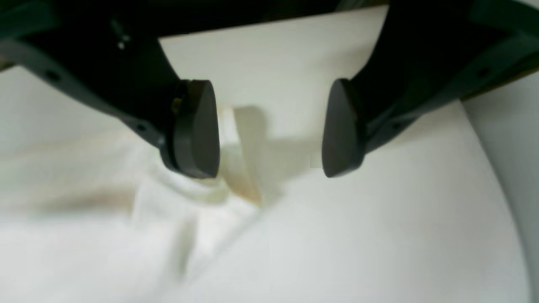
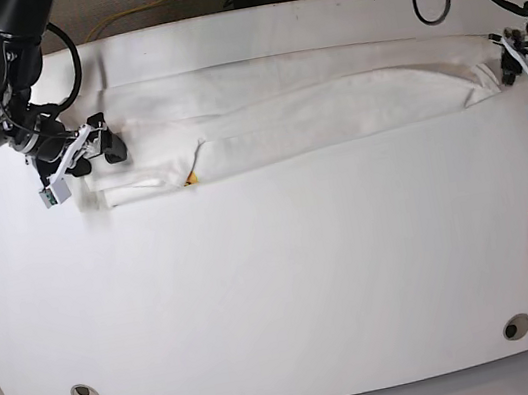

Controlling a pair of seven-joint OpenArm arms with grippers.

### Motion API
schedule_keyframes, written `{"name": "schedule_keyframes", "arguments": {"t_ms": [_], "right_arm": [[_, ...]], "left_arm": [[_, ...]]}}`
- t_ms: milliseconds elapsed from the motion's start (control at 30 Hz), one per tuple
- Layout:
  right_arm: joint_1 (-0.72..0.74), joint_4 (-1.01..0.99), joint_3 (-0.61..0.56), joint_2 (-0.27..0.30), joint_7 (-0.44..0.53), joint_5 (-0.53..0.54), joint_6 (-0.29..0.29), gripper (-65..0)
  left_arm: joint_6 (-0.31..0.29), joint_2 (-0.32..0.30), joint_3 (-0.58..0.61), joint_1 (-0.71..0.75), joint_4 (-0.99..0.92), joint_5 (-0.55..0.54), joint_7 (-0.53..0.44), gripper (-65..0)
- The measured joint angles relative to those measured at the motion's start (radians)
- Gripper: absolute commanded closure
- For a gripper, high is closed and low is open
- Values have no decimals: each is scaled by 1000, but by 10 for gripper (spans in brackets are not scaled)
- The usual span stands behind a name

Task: Fold the T-shirt properly
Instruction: 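Pull the shirt end with the left gripper to straighten the fold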

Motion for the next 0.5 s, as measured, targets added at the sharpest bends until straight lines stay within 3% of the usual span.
{"name": "schedule_keyframes", "arguments": {"t_ms": [167,333,500], "right_arm": [[0,0,1,-8,0,-2,0,-493],[0,0,0,-19,4,0,0,-493],[0,0,1,-17,3,-2,0,-493]], "left_arm": [[4,-21,-103,-30,35,-192,190,-358],[3,-24,-51,-137,38,-276,215,-358],[3,66,75,-193,40,-262,226,-358]]}}
